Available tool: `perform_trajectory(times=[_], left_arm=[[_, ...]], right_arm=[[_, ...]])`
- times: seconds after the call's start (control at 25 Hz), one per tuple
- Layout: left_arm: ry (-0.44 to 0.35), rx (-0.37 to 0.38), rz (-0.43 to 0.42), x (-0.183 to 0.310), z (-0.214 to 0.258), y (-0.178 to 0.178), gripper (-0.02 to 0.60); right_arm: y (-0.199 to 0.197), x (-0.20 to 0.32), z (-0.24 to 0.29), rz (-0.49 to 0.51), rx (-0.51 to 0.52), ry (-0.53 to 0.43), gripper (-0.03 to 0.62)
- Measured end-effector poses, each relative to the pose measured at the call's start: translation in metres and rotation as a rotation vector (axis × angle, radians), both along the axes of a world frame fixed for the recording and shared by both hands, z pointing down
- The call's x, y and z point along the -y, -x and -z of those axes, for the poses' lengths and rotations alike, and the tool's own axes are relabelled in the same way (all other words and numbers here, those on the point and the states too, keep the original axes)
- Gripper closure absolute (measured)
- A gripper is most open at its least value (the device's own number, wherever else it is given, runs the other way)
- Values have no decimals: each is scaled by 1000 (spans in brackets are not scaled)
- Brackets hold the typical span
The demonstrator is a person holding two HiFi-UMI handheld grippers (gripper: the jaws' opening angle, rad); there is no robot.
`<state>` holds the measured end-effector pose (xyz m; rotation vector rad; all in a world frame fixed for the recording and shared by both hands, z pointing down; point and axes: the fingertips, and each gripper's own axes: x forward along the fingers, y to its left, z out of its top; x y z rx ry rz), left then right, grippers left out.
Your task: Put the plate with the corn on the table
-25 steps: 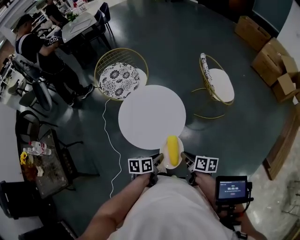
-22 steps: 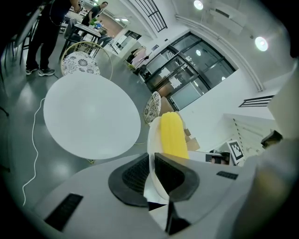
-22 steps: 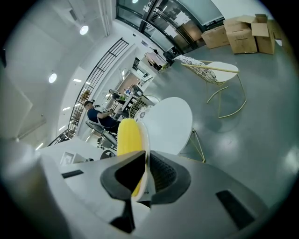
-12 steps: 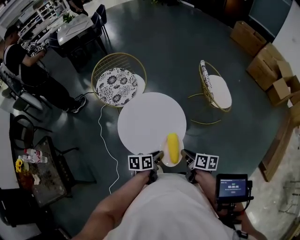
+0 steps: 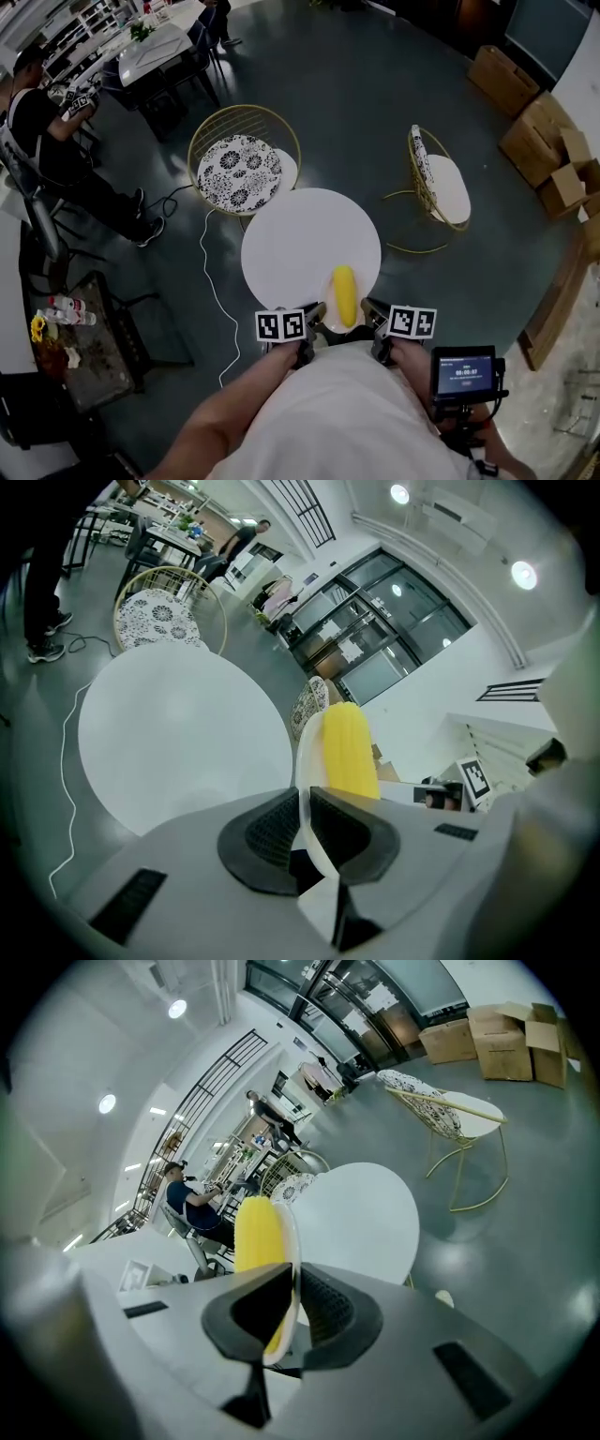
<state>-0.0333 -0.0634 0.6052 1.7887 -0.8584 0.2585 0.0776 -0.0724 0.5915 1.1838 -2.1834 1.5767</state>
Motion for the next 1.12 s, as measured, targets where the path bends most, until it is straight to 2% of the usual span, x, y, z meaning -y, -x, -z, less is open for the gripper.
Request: perform_trajectory(times=[0.52,0.92,1.12], left_arm=[[45,24,160,32,-17,17,540],[49,54,212,81,-36,10,540],[42,46,234,81,-31,7,540]], right_arm=[[20,48,-16,188,2,26,556],[13,104,-41,239,38,66,556],[11,107,-37,258,38,62,556]])
